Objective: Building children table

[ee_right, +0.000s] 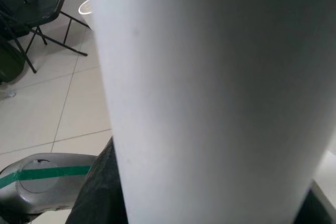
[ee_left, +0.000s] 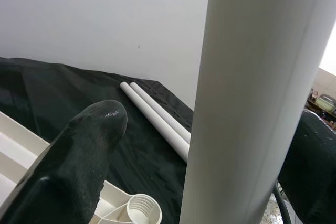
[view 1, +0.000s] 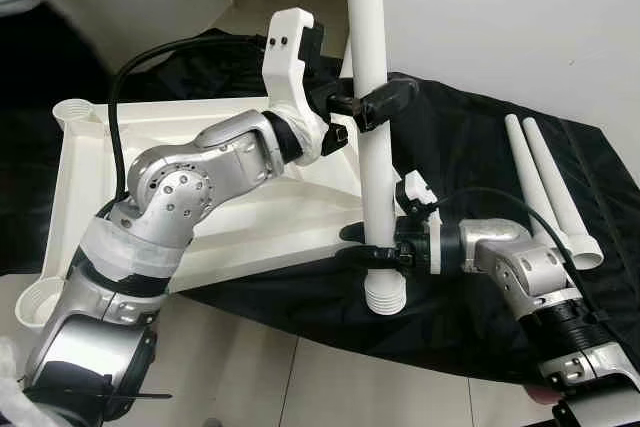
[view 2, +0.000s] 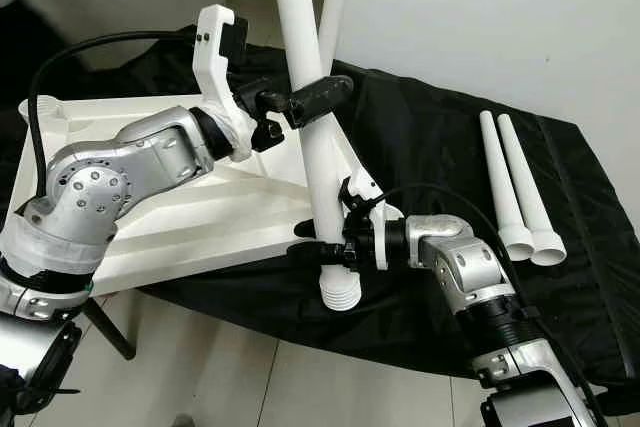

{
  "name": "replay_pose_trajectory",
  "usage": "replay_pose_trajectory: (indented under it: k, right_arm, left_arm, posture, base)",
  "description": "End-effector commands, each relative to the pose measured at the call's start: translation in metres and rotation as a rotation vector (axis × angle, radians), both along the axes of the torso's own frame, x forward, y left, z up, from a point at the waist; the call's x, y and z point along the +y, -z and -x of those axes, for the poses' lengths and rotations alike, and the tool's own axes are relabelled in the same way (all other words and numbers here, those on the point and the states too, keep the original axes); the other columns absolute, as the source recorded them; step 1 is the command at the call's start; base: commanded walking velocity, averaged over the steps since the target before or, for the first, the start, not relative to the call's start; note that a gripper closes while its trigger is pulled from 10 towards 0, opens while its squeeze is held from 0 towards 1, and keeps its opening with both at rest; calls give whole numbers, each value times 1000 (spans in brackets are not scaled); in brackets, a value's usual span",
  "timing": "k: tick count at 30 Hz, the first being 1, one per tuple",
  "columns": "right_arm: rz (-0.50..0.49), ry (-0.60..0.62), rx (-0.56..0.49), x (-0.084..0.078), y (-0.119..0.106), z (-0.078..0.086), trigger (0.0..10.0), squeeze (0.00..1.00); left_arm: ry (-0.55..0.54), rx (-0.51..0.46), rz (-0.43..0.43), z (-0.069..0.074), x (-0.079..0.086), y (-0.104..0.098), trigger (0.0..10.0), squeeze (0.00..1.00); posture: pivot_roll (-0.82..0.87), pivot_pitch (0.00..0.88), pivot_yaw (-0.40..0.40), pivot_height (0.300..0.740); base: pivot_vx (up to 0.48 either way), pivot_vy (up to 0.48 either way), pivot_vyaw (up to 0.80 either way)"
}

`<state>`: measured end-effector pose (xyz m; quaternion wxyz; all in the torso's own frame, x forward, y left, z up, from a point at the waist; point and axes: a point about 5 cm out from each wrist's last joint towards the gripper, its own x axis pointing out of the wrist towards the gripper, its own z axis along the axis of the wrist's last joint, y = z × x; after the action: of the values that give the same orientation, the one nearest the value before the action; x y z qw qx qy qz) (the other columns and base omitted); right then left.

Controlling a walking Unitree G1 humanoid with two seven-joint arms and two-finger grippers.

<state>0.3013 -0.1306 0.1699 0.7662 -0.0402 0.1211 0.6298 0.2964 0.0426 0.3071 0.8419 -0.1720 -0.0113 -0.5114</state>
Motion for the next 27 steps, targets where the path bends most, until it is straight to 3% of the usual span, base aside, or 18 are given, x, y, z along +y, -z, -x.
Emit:
replay_pose_trajectory:
  k: [1,2,3,4,23,24,26,27]
  right_arm:
    - [16,-4,-24,-3,-5,-1,10000,0]
    - [16,-1,-22,-4,-4,-1,10000,0]
    - [16,-1,-22,-4,-4,-1,10000,0]
    - [16,1,-20,-5,-4,-1,10000,0]
    - [23,16,6,-11,-3,-1,10000,0]
    - [1,62,-19,-10,-8,-9,10000,0]
    - [1,62,-19,-10,-8,-9,10000,0]
    - [-24,107,-35,-10,-13,-15,10000,0]
  left_arm:
    - [817,-274,112,44,-5,-14,10000,0]
    - [825,-264,122,44,-4,-16,7922,0]
    - [825,-264,122,44,-4,-16,7922,0]
    - [836,-253,135,44,-2,-17,0,0]
    - [852,-245,160,47,-1,-30,0,0]
    - [789,-261,111,42,-4,-33,1843,0]
    - [789,-261,111,42,-4,-33,1843,0]
    - [739,-263,53,38,-8,-35,10000,0]
  posture:
    - [47,0,-114,740]
    - [47,0,-112,740]
    - [47,0,-112,740]
    - [46,0,-110,740]
    - [54,9,-108,740]
    - [50,0,-101,740]
    - [50,0,-101,740]
    - [50,0,-100,740]
  base:
    - [0,0,0]
    - [0,0,0]
    - [0,0,0]
    - [0,0,0]
    - [0,0,0]
    - [0,0,0]
    - [0,0,0]
    - [0,0,0]
